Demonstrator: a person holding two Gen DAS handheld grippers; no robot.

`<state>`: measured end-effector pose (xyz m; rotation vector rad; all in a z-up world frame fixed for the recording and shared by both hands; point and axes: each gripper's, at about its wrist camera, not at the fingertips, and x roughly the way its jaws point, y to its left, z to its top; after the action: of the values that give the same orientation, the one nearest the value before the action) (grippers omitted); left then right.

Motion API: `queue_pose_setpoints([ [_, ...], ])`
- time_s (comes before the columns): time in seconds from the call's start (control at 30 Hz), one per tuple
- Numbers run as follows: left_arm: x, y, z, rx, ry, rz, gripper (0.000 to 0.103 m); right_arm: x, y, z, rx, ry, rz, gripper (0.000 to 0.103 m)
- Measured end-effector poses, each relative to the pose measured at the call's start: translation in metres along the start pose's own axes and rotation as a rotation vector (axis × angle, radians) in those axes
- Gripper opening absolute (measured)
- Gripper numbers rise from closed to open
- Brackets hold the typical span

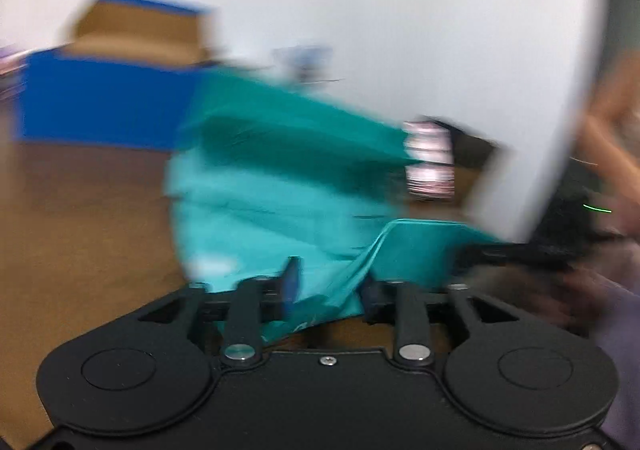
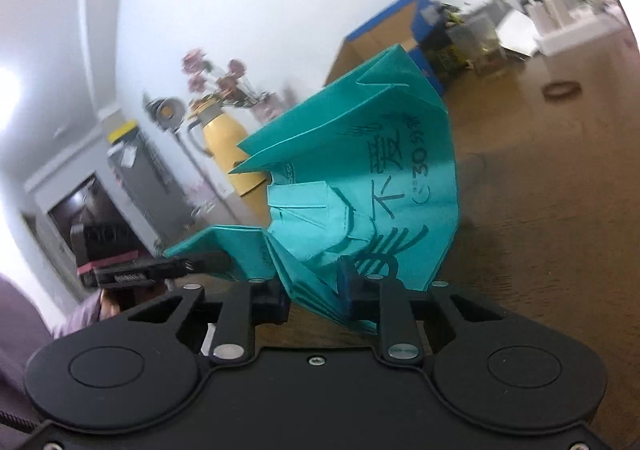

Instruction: Fold shopping bag

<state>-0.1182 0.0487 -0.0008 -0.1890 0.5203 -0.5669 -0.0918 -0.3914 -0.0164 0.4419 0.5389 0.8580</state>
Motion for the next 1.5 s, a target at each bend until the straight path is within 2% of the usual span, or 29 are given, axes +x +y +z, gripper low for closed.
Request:
queue_pose_setpoints([
  [0.13,-0.001,-0.026,0.0,-0.029,-0.066,0.13,0.038,0.011,0.015,0.006,-0.019,-0.007,-0.167,0.023],
  [0.23,0.01,-0.028,0.004,-0.082,-0.036,0.196,0.036,0.023,0.025,0.007,-0.076,0.006,-0.267,0.025],
  [0.4,0.028,-0.052,-0.001,0.07,-0.022,0.34,0.035,0.046,0.046,-0.002,-0.267,0.038,-0.437,0.03],
  [0.47,0.033,-0.06,-0.005,0.133,-0.035,0.388,0.042,0.053,0.055,-0.008,-0.362,0.047,-0.492,0.033],
  [0.5,0.031,-0.061,-0.007,0.155,-0.057,0.414,0.047,0.055,0.059,-0.012,-0.4,0.047,-0.509,0.034],
  [0.57,0.014,-0.054,-0.005,0.132,-0.133,0.445,0.047,0.057,0.064,-0.014,-0.45,0.055,-0.524,0.034],
  [0.63,-0.029,-0.039,0.002,0.005,-0.284,0.524,0.047,0.056,0.063,-0.014,-0.462,0.059,-0.51,0.034],
  [0.7,-0.083,-0.022,0.011,-0.179,-0.465,0.699,0.047,0.055,0.061,-0.013,-0.462,0.051,-0.489,0.035],
  [0.8,-0.176,-0.015,0.024,-0.473,-0.831,1.266,0.052,0.054,0.061,-0.016,-0.49,0.041,-0.473,0.035],
  [0.83,-0.204,-0.017,0.027,-0.54,-0.937,1.419,0.054,0.054,0.061,-0.016,-0.498,0.041,-0.47,0.035],
  [0.9,-0.243,-0.031,0.025,-0.615,-1.139,1.601,0.055,0.055,0.063,-0.015,-0.515,0.049,-0.469,0.035],
  [0.93,-0.249,-0.04,0.023,-0.603,-1.198,1.642,0.056,0.055,0.063,-0.015,-0.525,0.052,-0.469,0.035],
  [0.97,-0.248,-0.045,0.025,-0.576,-1.202,1.659,0.056,0.056,0.064,-0.015,-0.527,0.054,-0.465,0.035],
  [1.0,-0.241,-0.047,0.03,-0.539,-1.15,1.646,0.056,0.058,0.064,-0.014,-0.519,0.051,-0.458,0.035],
  [1.07,-0.205,-0.041,0.043,-0.45,-0.929,1.501,0.056,0.061,0.064,-0.015,-0.507,0.047,-0.445,0.035],
  [1.17,-0.117,-0.038,0.045,-0.338,-0.581,1.157,0.056,0.062,0.064,-0.015,-0.5,0.042,-0.438,0.035],
  [1.2,-0.085,-0.04,0.04,-0.319,-0.477,1.018,0.056,0.062,0.062,-0.014,-0.488,0.042,-0.431,0.035],
  [1.3,-0.014,-0.047,0.017,-0.272,-0.221,0.752,0.056,0.06,0.058,-0.012,-0.458,0.044,-0.415,0.035],
  [1.33,0.007,-0.053,0.012,-0.24,-0.153,0.7,0.056,0.06,0.057,-0.012,-0.453,0.045,-0.413,0.035],
  [1.43,0.037,-0.065,0.007,-0.152,-0.121,0.678,0.056,0.06,0.058,-0.012,-0.462,0.049,-0.415,0.035],
  [1.5,0.048,-0.069,0.011,-0.081,-0.138,0.703,0.056,0.059,0.057,-0.013,-0.467,0.046,-0.413,0.035],
])
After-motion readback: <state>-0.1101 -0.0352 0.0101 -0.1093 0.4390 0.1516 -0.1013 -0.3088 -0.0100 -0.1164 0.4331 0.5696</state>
